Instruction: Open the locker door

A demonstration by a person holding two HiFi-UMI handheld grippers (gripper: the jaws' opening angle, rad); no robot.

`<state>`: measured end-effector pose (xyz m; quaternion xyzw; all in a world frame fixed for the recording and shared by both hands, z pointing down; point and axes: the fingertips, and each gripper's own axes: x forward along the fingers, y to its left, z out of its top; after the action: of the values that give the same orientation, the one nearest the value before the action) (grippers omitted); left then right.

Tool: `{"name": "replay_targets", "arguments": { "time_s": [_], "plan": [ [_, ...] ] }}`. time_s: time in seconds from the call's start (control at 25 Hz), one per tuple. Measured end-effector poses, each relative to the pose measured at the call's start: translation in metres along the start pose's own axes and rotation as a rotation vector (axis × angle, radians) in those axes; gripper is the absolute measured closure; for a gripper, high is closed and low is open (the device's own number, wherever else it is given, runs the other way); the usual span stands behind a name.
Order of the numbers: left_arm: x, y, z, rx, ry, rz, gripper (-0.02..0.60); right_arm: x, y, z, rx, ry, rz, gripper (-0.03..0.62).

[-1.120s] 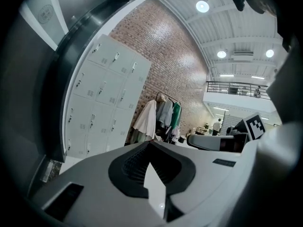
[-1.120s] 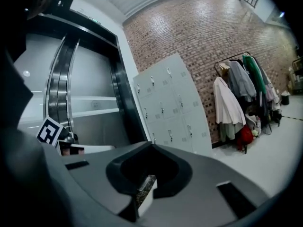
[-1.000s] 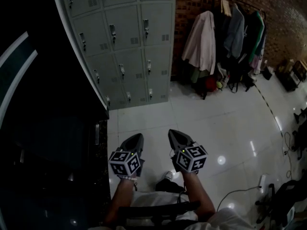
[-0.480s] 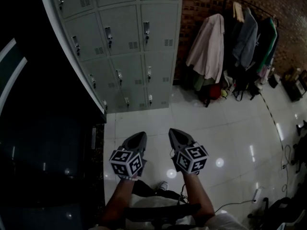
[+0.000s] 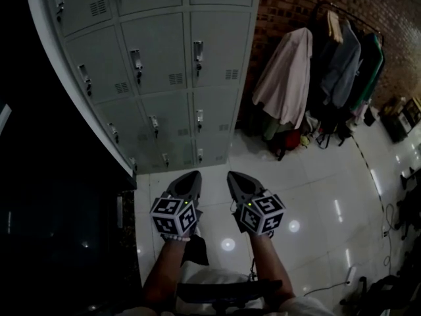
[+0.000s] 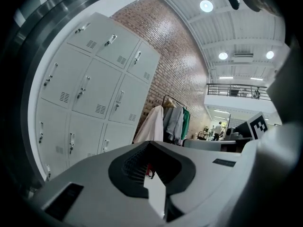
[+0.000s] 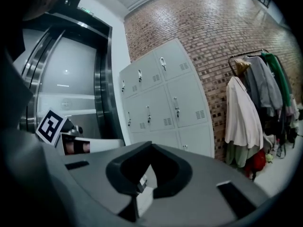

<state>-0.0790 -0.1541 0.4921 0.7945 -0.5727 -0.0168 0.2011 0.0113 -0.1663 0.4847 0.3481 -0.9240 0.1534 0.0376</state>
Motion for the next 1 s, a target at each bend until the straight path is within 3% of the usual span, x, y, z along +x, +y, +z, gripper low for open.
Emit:
{"name": "replay_targets", "arguments": {
  "time_s": [0.44, 1.0],
  "plan": [
    [0.108, 0.101, 0.085, 0.027, 0.007, -0.104, 0.588, 0.157, -0.039, 0.064, -0.008, -0.029, -0.042, 0.588],
    [0.183, 0.158, 0.137, 0.042, 0.000, -0.140, 0.588, 0.259, -0.085, 0.116, -0.075, -0.072, -0.090, 0.566]
  ]
}}
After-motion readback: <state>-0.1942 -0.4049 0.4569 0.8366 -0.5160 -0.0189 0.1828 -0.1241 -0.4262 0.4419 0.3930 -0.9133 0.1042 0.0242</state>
